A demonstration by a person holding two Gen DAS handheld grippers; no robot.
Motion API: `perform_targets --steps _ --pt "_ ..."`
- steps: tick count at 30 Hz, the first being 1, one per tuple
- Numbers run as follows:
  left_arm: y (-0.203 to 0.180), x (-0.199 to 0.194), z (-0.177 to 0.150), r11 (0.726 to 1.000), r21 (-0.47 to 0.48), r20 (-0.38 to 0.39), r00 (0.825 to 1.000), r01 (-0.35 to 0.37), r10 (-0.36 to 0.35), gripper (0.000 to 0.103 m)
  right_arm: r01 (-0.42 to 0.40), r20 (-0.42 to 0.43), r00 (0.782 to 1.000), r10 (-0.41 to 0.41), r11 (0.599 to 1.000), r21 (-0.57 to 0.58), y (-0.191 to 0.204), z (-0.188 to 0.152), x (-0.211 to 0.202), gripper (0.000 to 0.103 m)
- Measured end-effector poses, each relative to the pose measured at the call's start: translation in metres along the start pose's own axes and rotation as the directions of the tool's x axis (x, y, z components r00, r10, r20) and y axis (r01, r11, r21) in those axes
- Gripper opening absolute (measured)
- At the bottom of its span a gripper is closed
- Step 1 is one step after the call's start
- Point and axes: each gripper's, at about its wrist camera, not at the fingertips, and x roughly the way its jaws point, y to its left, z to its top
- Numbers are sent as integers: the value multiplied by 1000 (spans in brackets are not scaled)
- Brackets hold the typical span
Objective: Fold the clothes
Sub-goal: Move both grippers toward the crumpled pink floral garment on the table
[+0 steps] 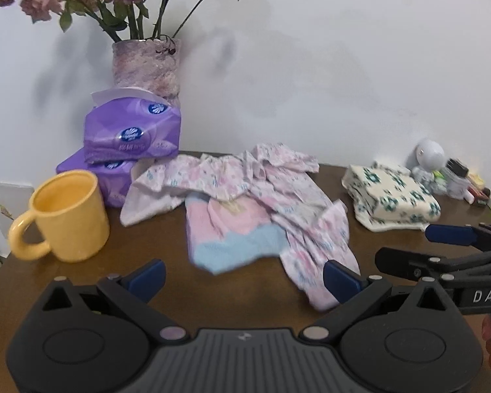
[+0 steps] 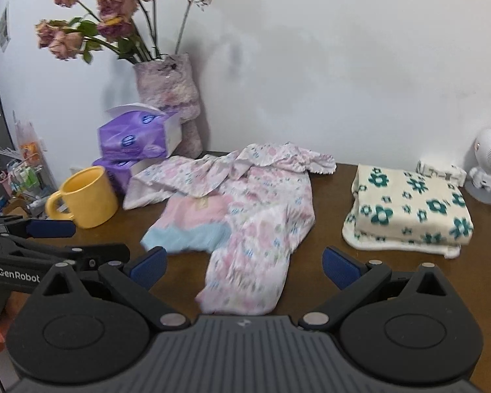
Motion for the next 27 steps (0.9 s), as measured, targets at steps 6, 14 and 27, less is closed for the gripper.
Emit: perform_targets --steps 6,14,27 --pt "4 52 34 998 15 -16 998 -58 58 99 59 -36 998 -59 998 -3 -16 14 48 103" --pt "-11 119 70 992 68 -13 994 -103 104 87 91 -70 994 -90 996 14 -33 18 93 99" --pt "-22 194 87 990 79 -44 992 -113 116 27 88 -143 987 -80 995 50 -41 17 130 33"
